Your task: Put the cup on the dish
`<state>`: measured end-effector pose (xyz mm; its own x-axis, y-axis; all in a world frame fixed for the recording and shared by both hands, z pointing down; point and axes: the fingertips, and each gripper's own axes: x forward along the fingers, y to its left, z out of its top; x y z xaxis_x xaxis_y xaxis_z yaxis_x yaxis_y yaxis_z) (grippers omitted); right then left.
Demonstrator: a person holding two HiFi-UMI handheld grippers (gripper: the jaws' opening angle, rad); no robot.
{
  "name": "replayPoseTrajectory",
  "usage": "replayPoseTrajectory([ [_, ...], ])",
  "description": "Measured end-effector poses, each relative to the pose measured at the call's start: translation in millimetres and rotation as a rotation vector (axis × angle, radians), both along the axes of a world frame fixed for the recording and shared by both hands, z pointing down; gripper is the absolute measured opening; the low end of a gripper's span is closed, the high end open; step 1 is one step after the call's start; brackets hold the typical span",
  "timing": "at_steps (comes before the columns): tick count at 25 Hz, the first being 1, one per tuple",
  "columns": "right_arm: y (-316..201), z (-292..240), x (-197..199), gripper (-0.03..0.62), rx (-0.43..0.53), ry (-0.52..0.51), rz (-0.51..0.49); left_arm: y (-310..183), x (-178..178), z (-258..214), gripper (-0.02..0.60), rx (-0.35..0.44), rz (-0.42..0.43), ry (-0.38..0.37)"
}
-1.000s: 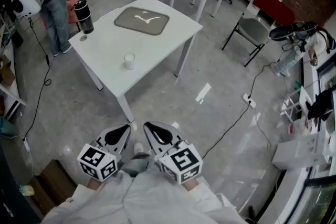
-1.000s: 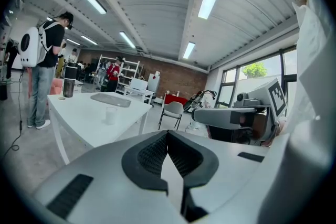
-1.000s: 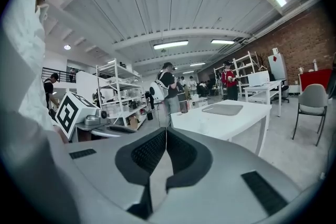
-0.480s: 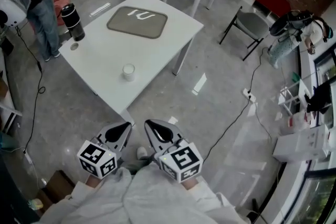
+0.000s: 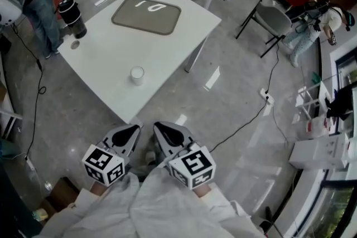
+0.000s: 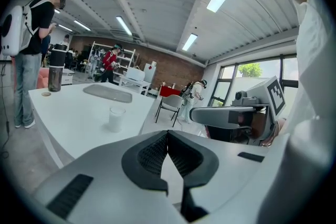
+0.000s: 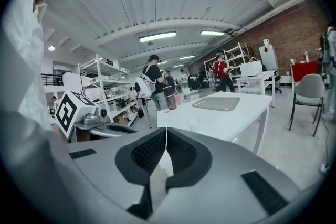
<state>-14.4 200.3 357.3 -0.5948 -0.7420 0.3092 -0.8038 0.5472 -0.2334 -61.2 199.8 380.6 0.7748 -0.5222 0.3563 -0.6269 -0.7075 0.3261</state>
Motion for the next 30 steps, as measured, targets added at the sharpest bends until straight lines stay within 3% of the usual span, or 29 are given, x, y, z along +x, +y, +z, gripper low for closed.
replayPoseTrajectory([
  [7, -47, -6, 4, 0.014, 0.005, 0.001, -0.03, -45, 5, -3, 0.008, 0.0, -0.01, -0.02],
  [20, -152, -18, 27, 0.014, 0.027, -0.001, -0.165, -153, 29, -21, 0.008, 0.055, -0.12, -0.011],
  [30, -191, -15, 54, 0.014, 0.02, -0.012, -0.257, -193, 67, -22, 0.008, 0.064, -0.169, -0.004],
])
